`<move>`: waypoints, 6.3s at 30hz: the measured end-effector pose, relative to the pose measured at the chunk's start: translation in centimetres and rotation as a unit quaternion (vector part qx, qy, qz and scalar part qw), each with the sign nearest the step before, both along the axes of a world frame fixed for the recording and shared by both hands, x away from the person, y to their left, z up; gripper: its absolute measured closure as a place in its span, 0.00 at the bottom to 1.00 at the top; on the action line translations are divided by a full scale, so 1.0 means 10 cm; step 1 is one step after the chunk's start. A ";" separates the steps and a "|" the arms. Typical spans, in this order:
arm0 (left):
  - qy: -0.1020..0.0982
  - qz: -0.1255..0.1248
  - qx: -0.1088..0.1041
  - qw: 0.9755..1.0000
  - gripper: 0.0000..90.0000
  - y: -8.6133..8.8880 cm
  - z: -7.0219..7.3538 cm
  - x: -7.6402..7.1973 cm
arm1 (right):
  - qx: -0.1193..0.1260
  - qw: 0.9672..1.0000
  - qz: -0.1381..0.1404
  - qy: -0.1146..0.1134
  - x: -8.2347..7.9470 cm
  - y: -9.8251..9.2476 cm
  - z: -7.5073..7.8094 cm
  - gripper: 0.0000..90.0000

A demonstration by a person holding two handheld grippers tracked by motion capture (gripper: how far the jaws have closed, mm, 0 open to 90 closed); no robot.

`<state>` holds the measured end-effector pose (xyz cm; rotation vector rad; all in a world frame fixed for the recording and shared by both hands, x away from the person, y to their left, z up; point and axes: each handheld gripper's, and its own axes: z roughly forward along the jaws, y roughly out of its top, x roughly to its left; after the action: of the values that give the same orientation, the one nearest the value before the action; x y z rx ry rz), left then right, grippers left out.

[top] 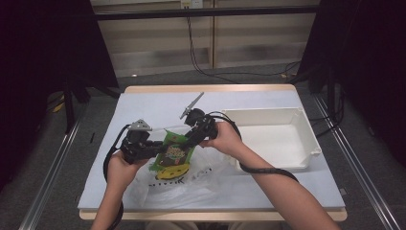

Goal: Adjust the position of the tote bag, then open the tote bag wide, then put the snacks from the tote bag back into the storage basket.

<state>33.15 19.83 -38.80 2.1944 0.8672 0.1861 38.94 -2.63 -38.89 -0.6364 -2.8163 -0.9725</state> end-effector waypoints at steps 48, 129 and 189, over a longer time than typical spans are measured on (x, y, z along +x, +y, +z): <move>0.032 -0.007 0.044 0.999 0.10 -0.07 0.00 0.08 | -0.047 0.995 0.002 -0.090 -0.16 -0.63 1.51 0.86; 0.052 -0.023 0.071 0.996 0.09 -0.15 -0.11 0.05 | -0.225 0.966 -0.049 -0.121 0.80 -1.88 0.55 0.33; 0.046 -0.015 0.064 0.997 0.09 -0.16 -0.08 0.00 | -0.014 0.987 -0.144 -0.075 -0.35 -2.06 0.08 0.08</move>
<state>33.15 18.19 -39.63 2.3496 0.8940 0.1304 35.45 -23.20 -38.12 -1.0393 -2.9271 -1.0680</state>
